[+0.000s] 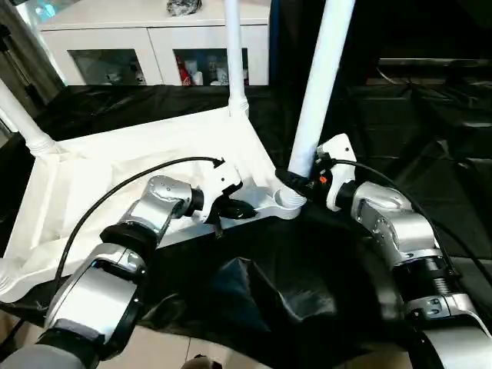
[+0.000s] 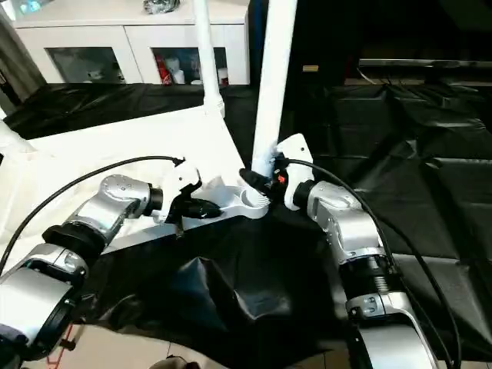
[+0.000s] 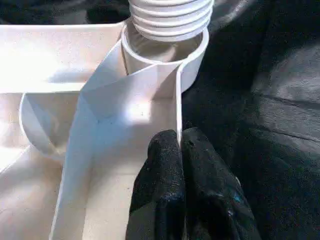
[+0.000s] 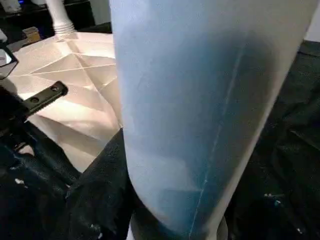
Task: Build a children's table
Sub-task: Insert table leg to table base
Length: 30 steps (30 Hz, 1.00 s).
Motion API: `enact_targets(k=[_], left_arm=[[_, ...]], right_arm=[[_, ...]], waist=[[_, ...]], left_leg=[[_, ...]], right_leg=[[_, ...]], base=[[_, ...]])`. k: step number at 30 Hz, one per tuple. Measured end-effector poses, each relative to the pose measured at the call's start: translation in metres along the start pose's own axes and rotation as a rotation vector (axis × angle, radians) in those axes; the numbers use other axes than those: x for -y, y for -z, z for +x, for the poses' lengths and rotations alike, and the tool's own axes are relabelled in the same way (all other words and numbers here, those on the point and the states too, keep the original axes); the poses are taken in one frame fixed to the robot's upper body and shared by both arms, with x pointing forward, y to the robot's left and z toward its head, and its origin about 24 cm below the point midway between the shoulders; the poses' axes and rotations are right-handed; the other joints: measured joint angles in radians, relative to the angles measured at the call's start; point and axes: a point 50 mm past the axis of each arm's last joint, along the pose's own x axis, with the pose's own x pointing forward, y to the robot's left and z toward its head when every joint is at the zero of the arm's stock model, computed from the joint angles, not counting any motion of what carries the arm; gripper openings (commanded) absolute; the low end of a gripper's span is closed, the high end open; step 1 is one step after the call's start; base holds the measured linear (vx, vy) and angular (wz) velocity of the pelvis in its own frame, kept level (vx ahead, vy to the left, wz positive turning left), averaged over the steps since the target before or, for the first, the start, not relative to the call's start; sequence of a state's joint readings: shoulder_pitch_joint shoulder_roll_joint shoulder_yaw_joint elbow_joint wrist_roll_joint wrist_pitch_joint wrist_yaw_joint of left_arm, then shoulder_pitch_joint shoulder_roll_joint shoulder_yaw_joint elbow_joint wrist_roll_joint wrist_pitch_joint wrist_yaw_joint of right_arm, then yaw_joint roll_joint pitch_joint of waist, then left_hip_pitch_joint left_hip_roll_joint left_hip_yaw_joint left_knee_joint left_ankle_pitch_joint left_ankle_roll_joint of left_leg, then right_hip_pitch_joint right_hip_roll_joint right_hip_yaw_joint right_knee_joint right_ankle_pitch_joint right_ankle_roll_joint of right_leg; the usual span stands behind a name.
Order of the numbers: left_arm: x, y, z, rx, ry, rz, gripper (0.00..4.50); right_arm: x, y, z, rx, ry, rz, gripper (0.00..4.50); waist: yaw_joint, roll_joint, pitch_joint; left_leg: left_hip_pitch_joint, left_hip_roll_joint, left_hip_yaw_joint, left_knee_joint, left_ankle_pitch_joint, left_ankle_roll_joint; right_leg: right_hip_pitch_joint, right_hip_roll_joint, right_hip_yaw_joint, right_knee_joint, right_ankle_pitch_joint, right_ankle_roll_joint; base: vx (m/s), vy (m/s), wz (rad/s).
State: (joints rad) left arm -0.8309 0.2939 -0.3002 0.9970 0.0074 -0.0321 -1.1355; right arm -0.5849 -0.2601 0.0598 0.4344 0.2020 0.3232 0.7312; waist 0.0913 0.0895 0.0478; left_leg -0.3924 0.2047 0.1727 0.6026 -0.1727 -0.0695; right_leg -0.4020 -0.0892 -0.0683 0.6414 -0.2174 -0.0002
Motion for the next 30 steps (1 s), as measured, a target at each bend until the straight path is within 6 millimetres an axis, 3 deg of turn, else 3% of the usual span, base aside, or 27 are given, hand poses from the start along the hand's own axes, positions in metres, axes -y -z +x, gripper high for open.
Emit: enact_targets(k=[9,10,15,26,27,30], left_arm=[[0.008,0.004,-0.011,-0.022,0.046,0.050,0.00],[0.008,0.004,-0.011,-0.022,0.046,0.049,0.44],[0.007,0.006,-0.009,-0.031,0.029,0.046,0.70],[0.007,0.011,-0.009,-0.052,0.019,0.028,0.73],[0.007,0.011,-0.010,-0.051,0.018,0.027,0.36],[0.008,0.011,-0.009,-0.051,0.026,0.022,0.36]], right_arm=[[0.000,0.001,-0.001,-0.018,-0.020,0.005,1.90],[-0.001,0.001,0.000,-0.018,-0.021,0.005,1.90],[-0.002,0.001,0.000,-0.016,-0.025,0.008,1.90],[-0.003,0.001,0.001,-0.016,-0.028,0.011,1.90],[-0.003,0.001,0.001,-0.016,-0.029,0.011,1.90],[-0.003,0.001,0.001,-0.016,-0.030,0.012,1.90]], waist=[[0.001,0.000,0.000],[0.001,0.000,0.000],[0.000,0.000,0.000],[-0.001,0.000,0.000],[-0.001,0.000,0.000],[-0.001,0.000,0.000]], left_leg=[[0.000,0.000,0.001,0.000,0.000,0.000],[0.000,0.000,0.001,0.000,0.000,0.000],[0.000,0.000,0.001,0.000,0.000,0.000],[0.000,0.000,0.001,0.000,0.000,0.000],[0.000,0.000,0.001,0.000,0.000,0.000],[0.000,0.000,0.001,0.000,0.000,0.000]], right_leg=[[0.000,-0.001,0.000,0.000,0.000,0.000],[0.000,-0.001,0.000,0.000,0.000,0.000],[0.000,-0.001,0.000,0.000,0.000,0.000],[0.000,-0.001,0.000,0.000,0.000,0.000],[0.000,-0.001,0.000,0.000,0.000,0.000],[0.000,-0.001,0.000,0.000,0.000,0.000]], base=[[0.000,0.000,0.00],[0.000,0.000,0.00],[0.000,0.000,0.00],[0.000,0.000,0.00],[0.000,0.000,0.00],[0.000,0.000,0.00]])
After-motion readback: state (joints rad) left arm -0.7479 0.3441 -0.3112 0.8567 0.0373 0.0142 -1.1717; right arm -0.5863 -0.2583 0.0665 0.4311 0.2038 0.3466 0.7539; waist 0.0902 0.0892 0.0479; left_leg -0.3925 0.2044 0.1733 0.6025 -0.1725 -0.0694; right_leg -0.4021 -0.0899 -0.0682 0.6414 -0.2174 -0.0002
